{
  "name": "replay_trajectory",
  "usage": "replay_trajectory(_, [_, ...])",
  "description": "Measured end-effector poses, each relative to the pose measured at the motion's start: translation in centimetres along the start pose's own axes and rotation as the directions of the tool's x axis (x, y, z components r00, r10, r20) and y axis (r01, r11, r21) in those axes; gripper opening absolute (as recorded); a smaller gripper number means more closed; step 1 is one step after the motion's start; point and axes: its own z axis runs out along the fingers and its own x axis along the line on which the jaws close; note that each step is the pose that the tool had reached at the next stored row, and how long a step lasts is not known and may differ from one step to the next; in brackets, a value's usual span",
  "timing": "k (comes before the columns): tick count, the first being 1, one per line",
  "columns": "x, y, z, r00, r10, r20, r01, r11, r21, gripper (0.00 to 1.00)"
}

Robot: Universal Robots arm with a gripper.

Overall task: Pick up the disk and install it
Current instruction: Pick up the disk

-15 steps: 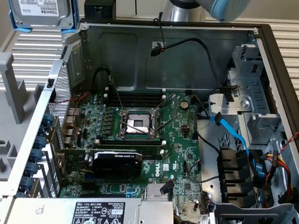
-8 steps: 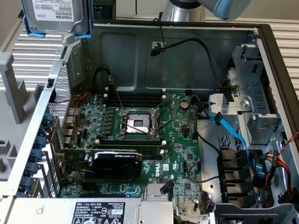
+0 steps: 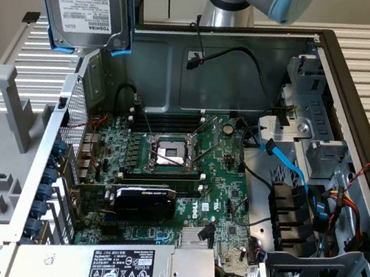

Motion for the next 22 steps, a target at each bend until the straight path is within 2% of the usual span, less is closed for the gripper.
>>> replay_trajectory(6, [1.1,-1.36,0.09,1.0,0.0,-0.0083,0.0,1.0,0.0003,0.37])
replay_trajectory(10, [1.6,-2.81,0.12,0.9999,0.0,-0.0117,0.0,1.0,0.0003,0.37])
replay_trajectory(16, [2.0,-5.48,0.15,0.9999,0.0,-0.0144,0.0,1.0,0.0004,0.37])
replay_trajectory(22, [3.6,-6.96,0.26,0.9999,0.0,-0.0145,0.0,1.0,0.0004,0.37])
